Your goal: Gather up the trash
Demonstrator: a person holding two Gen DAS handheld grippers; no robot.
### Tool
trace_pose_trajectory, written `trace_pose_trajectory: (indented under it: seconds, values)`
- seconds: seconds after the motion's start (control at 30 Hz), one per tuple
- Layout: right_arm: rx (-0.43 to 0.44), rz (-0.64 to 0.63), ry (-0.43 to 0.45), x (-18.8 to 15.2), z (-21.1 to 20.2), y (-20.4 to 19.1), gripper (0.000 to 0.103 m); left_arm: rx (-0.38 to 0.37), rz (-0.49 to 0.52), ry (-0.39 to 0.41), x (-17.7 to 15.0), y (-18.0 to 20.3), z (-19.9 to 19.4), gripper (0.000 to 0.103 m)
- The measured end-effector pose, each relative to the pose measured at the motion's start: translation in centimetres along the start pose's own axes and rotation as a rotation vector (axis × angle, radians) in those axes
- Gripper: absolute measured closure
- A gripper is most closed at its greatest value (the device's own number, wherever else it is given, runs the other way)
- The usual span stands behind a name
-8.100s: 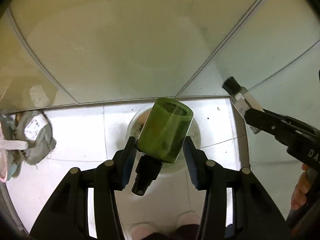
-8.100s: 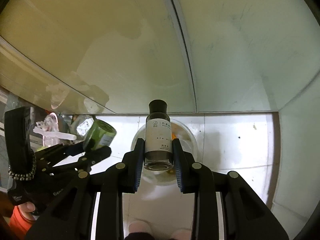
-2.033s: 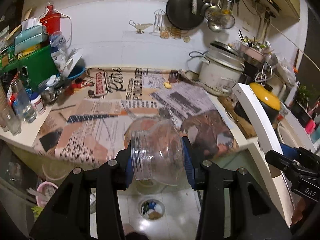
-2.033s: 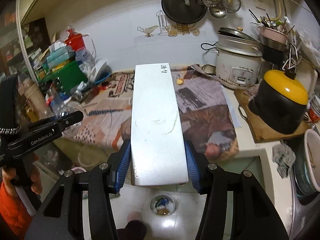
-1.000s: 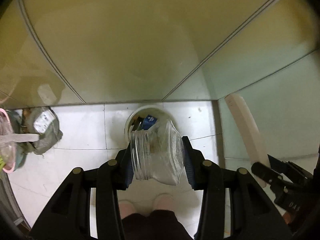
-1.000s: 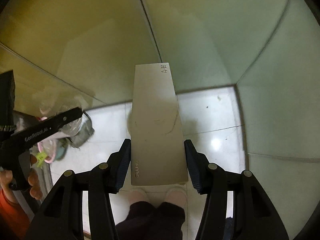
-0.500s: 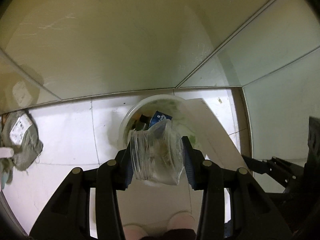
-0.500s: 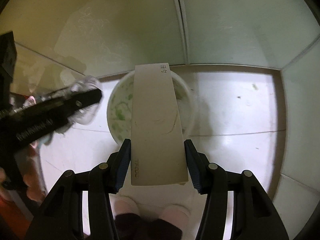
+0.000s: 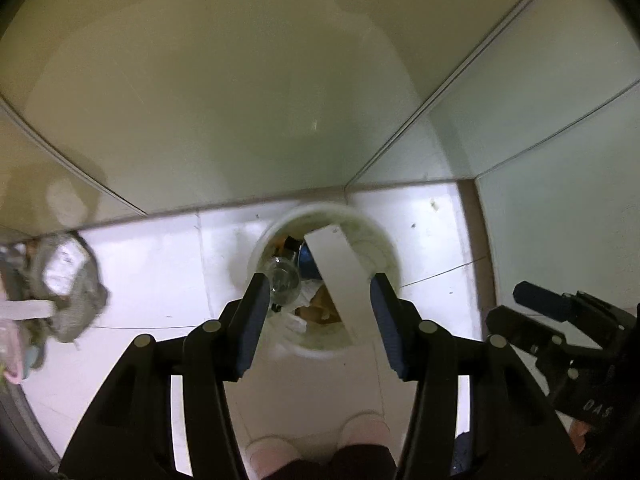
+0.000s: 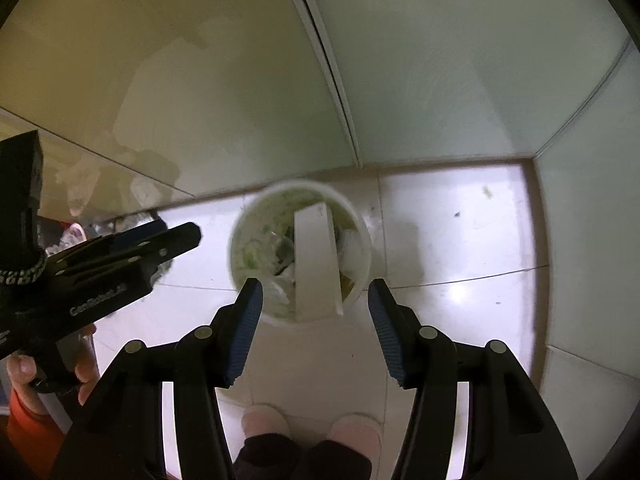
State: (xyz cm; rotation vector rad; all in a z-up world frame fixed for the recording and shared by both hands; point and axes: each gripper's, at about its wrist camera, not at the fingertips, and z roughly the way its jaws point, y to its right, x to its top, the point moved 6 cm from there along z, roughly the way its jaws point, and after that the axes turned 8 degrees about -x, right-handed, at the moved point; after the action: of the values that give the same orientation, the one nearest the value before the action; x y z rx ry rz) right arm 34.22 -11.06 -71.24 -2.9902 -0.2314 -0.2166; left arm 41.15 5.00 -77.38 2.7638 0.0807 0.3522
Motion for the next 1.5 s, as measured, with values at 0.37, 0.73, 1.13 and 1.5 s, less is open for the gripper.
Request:
trace_pose_trajectory:
  seconds: [0.37, 0.73, 1.13, 1.5]
  values:
    - [-0.046, -0.096, 0.358, 5.4, -34.7, -4.7, 0.052, 0.036, 0.056, 0.266, 5.2, 12.6, -32.6, 0.052]
    - [0.062, -0.103, 0.762, 3.5, -62.5, -7.0, 0.052, 0.076, 0.178, 0.679, 2.9, 23.2, -60.9, 0.052]
    - [0.006, -0.122, 0.968, -8.7, -73.0, -11.4, 0.045, 0.061, 0.231, 0.881, -11.0, 26.3, -74.6, 0.026]
    - [-0.035, -0.105, 1.017, -15.4, -75.3, -11.9, 0.002, 0.101, 0.232, 0.947, -20.1, 27.2, -79.3, 0.005]
